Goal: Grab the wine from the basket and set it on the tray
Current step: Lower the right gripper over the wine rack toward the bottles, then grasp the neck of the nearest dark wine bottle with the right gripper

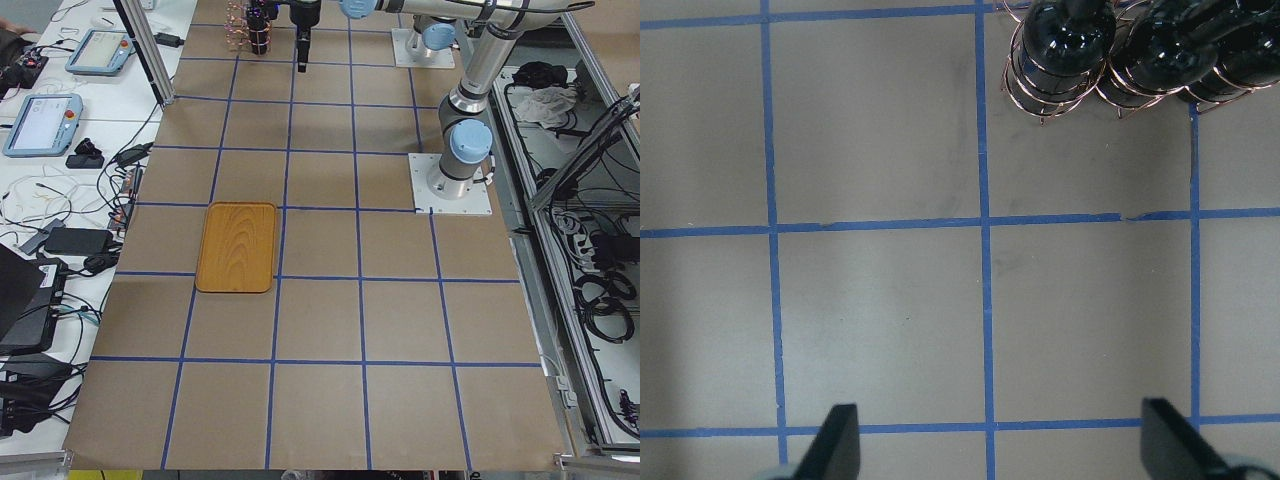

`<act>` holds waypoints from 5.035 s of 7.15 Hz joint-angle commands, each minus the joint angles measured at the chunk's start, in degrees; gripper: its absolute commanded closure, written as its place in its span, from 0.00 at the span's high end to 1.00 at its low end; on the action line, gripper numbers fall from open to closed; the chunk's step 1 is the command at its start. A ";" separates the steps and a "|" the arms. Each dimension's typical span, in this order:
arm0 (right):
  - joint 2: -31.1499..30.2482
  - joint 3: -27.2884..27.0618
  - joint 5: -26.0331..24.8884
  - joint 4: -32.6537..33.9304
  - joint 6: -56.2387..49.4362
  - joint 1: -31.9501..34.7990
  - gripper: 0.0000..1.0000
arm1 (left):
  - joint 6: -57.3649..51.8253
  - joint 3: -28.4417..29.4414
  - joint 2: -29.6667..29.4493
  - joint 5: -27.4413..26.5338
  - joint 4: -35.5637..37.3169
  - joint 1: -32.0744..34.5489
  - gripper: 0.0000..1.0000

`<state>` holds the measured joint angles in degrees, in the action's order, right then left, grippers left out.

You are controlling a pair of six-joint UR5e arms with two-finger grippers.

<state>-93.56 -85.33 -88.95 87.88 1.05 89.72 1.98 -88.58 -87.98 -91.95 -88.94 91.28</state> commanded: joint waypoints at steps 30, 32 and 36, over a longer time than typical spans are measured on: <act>27.02 10.10 -3.07 15.48 -20.91 -12.20 0.56 | -0.31 -0.02 -0.18 -0.69 0.26 -0.58 1.00; 27.11 8.17 -3.42 15.48 -21.26 -12.20 0.50 | -0.31 -0.11 -0.27 -0.69 0.26 -0.58 1.00; 26.59 8.25 -4.40 15.39 -20.66 -12.37 0.22 | -0.40 -0.11 -0.35 -0.60 0.35 -0.49 1.00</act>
<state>-66.60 -77.20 -93.78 103.25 -20.16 77.36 1.63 -88.68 -88.27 -92.55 -88.60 90.78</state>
